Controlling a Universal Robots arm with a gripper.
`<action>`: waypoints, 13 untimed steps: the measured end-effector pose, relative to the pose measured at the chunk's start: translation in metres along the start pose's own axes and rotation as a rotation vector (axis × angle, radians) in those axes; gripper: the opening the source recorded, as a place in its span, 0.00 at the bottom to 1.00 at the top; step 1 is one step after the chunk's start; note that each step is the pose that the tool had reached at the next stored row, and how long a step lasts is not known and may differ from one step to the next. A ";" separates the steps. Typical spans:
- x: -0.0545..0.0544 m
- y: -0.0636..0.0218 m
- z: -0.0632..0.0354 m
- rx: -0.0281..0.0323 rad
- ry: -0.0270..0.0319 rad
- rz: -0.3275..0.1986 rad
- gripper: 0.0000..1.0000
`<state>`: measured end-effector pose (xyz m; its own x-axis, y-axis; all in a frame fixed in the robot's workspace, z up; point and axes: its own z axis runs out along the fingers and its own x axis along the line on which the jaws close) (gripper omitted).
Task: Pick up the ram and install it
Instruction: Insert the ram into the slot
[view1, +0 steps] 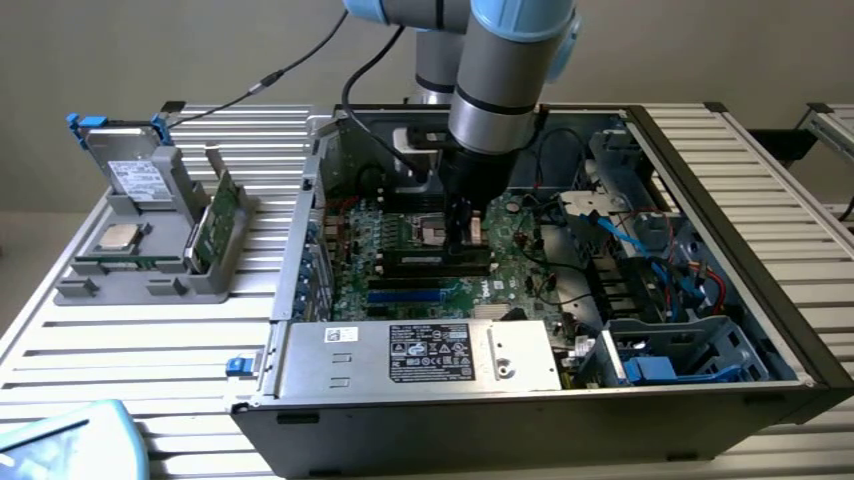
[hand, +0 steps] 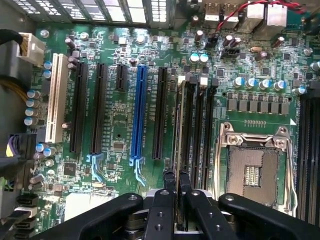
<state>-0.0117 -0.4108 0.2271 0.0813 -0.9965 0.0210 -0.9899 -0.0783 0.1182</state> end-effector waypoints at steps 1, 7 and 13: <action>0.000 -0.0001 0.0001 -0.0002 0.0043 -0.008 0.14; -0.004 -0.0002 0.0005 -0.0001 0.0056 -0.012 0.14; -0.006 0.0006 0.0023 -0.0003 0.0082 -0.012 0.14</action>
<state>-0.0130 -0.4048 0.2248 0.0939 -0.9952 0.0277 -0.9888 -0.0900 0.1187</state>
